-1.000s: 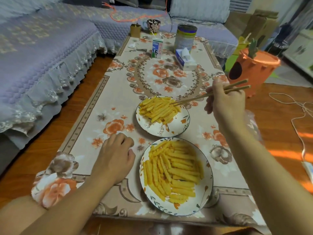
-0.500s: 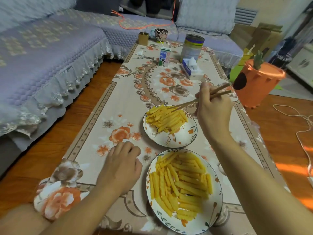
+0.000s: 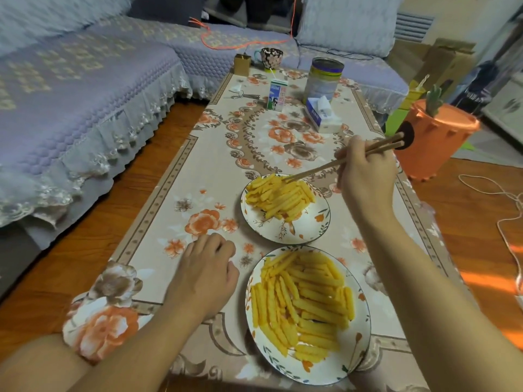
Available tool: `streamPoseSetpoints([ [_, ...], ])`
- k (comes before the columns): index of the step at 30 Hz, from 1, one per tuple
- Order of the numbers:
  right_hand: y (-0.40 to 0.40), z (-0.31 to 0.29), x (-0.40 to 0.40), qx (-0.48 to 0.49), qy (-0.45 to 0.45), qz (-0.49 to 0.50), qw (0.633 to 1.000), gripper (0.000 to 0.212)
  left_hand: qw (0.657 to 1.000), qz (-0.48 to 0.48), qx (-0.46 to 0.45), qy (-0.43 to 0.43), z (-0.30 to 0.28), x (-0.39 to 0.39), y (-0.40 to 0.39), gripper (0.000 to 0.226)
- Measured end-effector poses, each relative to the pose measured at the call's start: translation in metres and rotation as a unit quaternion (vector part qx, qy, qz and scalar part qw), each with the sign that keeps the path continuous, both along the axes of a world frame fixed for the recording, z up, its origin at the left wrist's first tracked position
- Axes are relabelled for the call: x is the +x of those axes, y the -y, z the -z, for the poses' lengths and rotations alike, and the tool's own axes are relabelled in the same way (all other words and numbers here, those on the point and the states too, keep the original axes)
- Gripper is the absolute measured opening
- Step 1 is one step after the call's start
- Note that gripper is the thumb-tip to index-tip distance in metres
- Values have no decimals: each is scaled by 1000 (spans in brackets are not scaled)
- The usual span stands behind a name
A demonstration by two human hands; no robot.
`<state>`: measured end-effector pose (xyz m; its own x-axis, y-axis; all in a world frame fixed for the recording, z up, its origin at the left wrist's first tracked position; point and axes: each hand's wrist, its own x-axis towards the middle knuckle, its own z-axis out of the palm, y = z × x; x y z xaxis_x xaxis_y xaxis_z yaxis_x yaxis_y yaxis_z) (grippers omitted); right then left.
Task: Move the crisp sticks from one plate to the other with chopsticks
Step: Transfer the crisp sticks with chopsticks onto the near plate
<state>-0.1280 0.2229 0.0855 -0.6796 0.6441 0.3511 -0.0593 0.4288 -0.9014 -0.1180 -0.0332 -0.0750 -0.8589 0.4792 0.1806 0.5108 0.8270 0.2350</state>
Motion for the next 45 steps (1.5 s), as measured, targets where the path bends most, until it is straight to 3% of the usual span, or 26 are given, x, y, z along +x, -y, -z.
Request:
streamPoseSetpoints([
  [4, -21, -31, 37, -85, 68, -162, 981, 42, 1000, 1, 5, 4, -1, -2, 0, 37],
  [7, -32, -43, 73, -88, 182, -340, 918, 43, 1000, -3, 3, 7, -2, -1, -1, 35],
  [9, -33, -39, 93, -55, 247, -407, 878, 41, 1000, -7, 4, 5, -1, 0, -3, 34],
  [13, -34, -22, 109, 49, 306, -472, 825, 42, 1000, -8, 5, 10, 0, 4, -3, 34],
  [18, -39, -13, 112, 44, 338, -497, 798, 34, 1000, -8, 9, 9, 0, 4, -3, 30],
  [21, -45, -18, 111, 47, 320, -458, 828, 34, 1000, -7, 8, 9, 0, 3, -3, 29],
  [26, -54, -31, 97, -39, 206, -326, 922, 39, 1000, -5, 3, 10, 0, 4, -3, 27],
  [30, -37, -14, 63, -54, 84, -121, 988, 42, 1000, -4, 6, 2, 1, 4, -2, 29],
  [33, -20, 2, 40, -59, 48, -35, 997, 45, 1000, 0, 3, -1, 1, 3, -2, 32],
  [45, 6, 20, 5, -49, 59, 28, 997, 50, 1000, 2, -3, -5, 1, 1, -1, 32],
])
